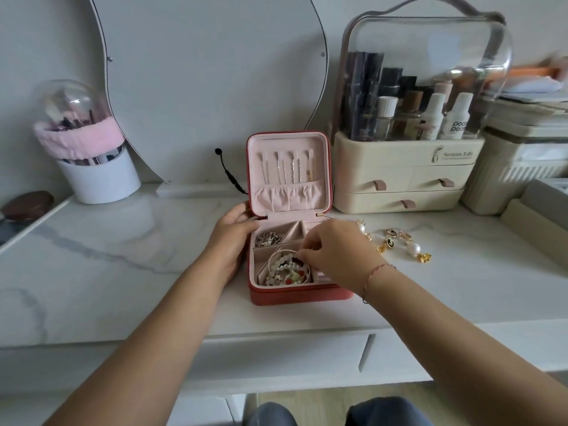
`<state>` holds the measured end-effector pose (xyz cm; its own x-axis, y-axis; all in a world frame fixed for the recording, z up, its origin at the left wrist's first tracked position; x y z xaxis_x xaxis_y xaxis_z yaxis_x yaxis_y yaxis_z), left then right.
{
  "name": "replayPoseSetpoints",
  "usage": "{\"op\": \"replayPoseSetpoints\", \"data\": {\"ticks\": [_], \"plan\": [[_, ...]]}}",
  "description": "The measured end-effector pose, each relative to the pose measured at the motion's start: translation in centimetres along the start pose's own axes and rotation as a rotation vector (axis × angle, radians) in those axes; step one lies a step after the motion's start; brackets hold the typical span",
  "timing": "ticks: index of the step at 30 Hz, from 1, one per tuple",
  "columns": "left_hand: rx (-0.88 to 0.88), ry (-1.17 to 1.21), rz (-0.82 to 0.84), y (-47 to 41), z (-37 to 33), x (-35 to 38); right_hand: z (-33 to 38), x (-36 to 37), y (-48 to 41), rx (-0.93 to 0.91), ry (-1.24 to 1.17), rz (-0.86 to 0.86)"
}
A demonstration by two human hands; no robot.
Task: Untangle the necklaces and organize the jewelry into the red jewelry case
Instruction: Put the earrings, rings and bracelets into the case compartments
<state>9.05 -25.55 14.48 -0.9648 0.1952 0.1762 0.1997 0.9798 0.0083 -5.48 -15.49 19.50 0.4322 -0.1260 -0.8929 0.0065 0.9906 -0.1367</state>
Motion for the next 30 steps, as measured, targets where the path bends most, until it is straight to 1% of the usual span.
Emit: {"op": "replayPoseSetpoints", "data": {"ticks": [3, 5, 7, 9, 14, 19, 22, 24, 27, 30], "plan": [[-0.006, 0.02, 0.009, 0.0, 0.0, 0.0, 0.1, 0.0, 0.3, -0.025, 0.058, -0.037], [-0.009, 0.028, 0.014, 0.1, 0.0, 0.1, 0.7, 0.0, 0.7, -0.118, 0.012, -0.056], [-0.01, 0.03, 0.018, 0.1, 0.0, 0.1, 1.4, 0.4, 1.1, -0.225, -0.013, 0.013], [-0.005, 0.014, 0.009, 0.0, 0.0, 0.0, 1.7, 1.1, 1.3, -0.274, -0.005, 0.097], [0.009, -0.037, -0.02, -0.1, 0.0, -0.1, 1.5, 1.5, 1.4, -0.261, 0.044, 0.124], [0.005, -0.025, -0.014, 0.1, -0.1, 0.0, 1.5, 1.9, 2.1, -0.275, 0.161, 0.063], [0.02, -0.052, -0.016, 0.1, -0.1, -0.1, 1.4, 2.8, 3.0, -0.286, 0.315, 0.057], [0.029, -0.066, -0.028, -0.1, -0.1, -0.2, 1.6, 3.3, 3.9, -0.298, 0.373, 0.017], [0.032, -0.071, -0.027, -0.2, 0.0, -0.3, 1.7, 4.1, 4.6, -0.296, 0.395, -0.061], [0.046, -0.073, -0.017, 0.0, -0.2, -0.1, 1.9, 4.3, 4.7, -0.268, 0.368, -0.042]]}}
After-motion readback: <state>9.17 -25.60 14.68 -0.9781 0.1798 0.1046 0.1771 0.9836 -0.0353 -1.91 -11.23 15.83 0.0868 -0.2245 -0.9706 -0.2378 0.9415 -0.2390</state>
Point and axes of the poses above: each hand's wrist, its own y-axis away from the middle knuckle, its own x-axis out of the palm, z = x × y, the point moved 5 cm from there along -y, towards the middle knuckle, and after that the axes turned 2 degrees about z, right-handed, at the moved point
